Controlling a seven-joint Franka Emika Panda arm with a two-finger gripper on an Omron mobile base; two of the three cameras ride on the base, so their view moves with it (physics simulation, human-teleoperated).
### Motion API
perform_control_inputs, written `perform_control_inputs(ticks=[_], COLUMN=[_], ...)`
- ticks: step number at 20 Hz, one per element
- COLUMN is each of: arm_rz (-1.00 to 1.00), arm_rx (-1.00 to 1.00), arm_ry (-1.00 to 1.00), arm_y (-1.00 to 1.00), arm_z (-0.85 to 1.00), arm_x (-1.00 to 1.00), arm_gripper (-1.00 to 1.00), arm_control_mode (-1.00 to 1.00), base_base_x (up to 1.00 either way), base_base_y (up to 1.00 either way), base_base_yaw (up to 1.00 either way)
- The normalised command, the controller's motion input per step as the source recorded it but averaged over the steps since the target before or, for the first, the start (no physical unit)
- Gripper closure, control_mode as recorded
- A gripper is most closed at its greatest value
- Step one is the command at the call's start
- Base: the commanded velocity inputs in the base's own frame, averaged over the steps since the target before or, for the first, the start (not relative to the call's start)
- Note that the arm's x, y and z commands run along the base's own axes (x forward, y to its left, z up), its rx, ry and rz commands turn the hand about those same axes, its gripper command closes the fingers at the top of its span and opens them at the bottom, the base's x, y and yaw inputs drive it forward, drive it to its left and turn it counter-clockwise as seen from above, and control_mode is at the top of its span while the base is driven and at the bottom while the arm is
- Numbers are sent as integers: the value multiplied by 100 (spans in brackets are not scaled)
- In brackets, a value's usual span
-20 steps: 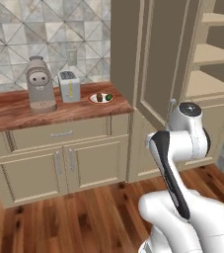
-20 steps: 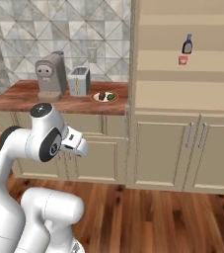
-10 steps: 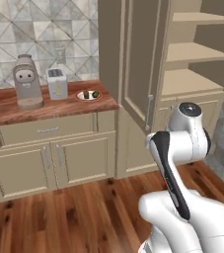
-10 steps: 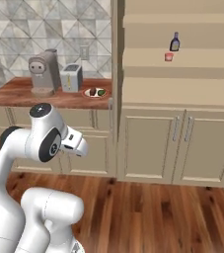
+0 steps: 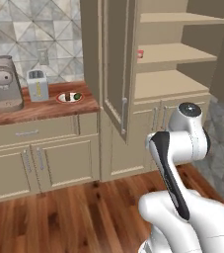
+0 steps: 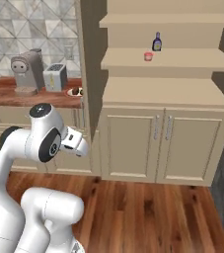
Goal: Pick the avocado and bread from the counter and place them on the plate. Then pick the jam from the cabinet and place it next to the plate. Lastly close the cabinet door.
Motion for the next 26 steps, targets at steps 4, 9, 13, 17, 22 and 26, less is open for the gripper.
perform_control_inputs(ticks=[4, 9, 13, 17, 22, 26], arm_rz=[0, 0, 0, 0, 0, 0], arm_rx=[0, 0, 0, 0, 0, 0], arm_ry=[0, 0, 0, 0, 0, 0], arm_y=[0, 0, 0, 0, 0, 0], arm_z=[0, 0, 0, 0, 0, 0], arm_x=[0, 0, 0, 0, 0, 0], arm_gripper=[-100, -100, -100, -100, -100, -100], arm_control_mode=[100, 100, 100, 100, 100, 100], base_base_x=[0, 0, 5, 18, 26, 28], base_base_y=[-67, -64, -56, -47, -40, -39], base_base_yaw=[0, 0, 0, 4, 10, 12])
